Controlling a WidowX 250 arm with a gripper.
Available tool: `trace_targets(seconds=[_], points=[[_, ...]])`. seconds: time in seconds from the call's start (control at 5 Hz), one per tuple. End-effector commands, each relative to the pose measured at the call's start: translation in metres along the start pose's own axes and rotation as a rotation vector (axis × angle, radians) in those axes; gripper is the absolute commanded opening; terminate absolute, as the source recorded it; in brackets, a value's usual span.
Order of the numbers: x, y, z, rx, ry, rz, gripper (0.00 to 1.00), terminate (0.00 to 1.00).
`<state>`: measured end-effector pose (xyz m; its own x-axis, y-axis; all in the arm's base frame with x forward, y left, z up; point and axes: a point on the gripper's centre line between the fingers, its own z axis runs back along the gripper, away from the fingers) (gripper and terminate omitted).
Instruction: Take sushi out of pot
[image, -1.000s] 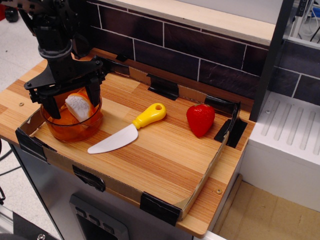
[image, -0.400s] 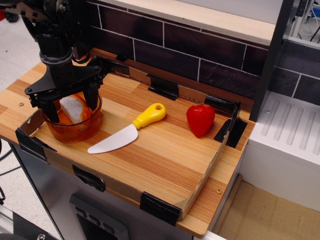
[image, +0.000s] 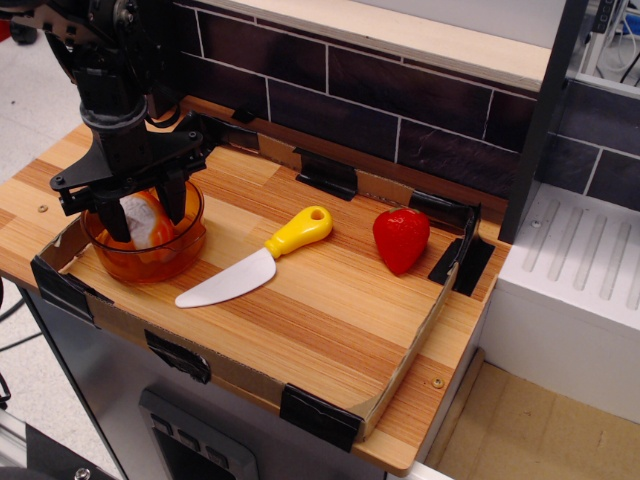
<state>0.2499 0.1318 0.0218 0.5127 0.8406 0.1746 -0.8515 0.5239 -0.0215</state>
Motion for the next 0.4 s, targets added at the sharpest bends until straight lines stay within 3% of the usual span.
trace_targets(seconds=[0.0, 0.2], points=[[0.02, 0.001, 0.064, -0.017, -0.071, 0.118, 0.0, 0.0], [0.031, -0.01, 0.095, -0.033, -0.059, 0.211, 0.0, 0.0]])
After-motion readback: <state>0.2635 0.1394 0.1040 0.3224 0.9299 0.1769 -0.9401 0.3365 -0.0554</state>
